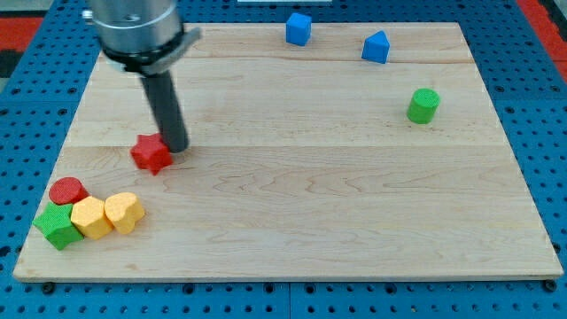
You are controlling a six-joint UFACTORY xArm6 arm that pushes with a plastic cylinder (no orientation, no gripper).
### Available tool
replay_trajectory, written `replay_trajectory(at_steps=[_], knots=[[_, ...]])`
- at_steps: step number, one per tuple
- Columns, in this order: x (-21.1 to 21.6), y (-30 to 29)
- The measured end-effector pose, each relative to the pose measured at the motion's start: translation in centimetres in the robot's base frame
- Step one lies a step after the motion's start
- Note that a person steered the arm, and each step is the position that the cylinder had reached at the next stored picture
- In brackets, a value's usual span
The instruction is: Move the red star to the top of yellow hexagon
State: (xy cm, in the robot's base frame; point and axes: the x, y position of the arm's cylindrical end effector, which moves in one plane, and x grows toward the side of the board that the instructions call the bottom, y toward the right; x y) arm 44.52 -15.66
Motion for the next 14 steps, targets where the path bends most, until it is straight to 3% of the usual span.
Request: replay_trajectory(at_steps=[2,3,5,6,7,8,11,14], knots=[[-3.6,-4.4],[-2.3,-6.6],[1.3,-4.0],[-1.1,-2.8],[-0.7,3.7],[1.9,2.8],[3.2,-3.8],[0.1,-5.8]])
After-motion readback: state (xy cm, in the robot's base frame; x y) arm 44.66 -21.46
